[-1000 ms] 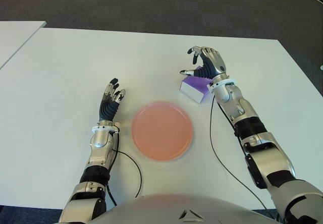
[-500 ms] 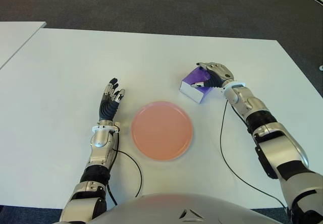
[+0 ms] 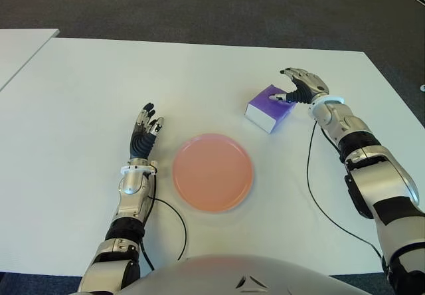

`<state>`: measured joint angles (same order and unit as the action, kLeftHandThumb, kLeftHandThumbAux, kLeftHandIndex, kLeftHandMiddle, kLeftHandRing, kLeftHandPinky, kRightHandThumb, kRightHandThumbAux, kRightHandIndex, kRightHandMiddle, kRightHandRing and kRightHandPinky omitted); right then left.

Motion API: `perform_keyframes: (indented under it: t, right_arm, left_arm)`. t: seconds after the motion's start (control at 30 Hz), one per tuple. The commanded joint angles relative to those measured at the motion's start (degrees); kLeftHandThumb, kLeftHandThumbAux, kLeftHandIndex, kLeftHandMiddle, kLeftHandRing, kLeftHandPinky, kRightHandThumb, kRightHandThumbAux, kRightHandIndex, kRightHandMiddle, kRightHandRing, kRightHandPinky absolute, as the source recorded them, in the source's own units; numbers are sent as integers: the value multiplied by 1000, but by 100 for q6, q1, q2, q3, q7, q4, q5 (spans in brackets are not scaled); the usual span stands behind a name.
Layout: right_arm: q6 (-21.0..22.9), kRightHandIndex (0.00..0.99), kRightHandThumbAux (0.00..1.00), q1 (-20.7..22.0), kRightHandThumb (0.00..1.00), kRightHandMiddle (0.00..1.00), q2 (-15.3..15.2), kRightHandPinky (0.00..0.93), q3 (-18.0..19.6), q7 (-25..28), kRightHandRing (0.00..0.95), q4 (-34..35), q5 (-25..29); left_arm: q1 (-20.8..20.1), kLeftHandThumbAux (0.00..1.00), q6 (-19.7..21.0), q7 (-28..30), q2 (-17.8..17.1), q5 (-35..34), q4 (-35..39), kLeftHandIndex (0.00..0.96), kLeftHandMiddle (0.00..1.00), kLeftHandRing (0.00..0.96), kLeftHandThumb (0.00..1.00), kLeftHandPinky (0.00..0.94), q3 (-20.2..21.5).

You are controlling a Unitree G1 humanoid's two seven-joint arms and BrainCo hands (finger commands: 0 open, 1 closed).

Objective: Put the tissue paper into the plate.

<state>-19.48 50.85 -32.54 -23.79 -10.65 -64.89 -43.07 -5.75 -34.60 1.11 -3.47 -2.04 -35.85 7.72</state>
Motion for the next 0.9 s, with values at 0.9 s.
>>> perform_keyframes:
  t: [0.9]
  right_arm:
    - [93,0,400,-359,334,0,-283,5,108,1034,0,494,568]
  left_arm:
    - [227,505,151,63,50,-22,-309,0,0,0,0,0,-49]
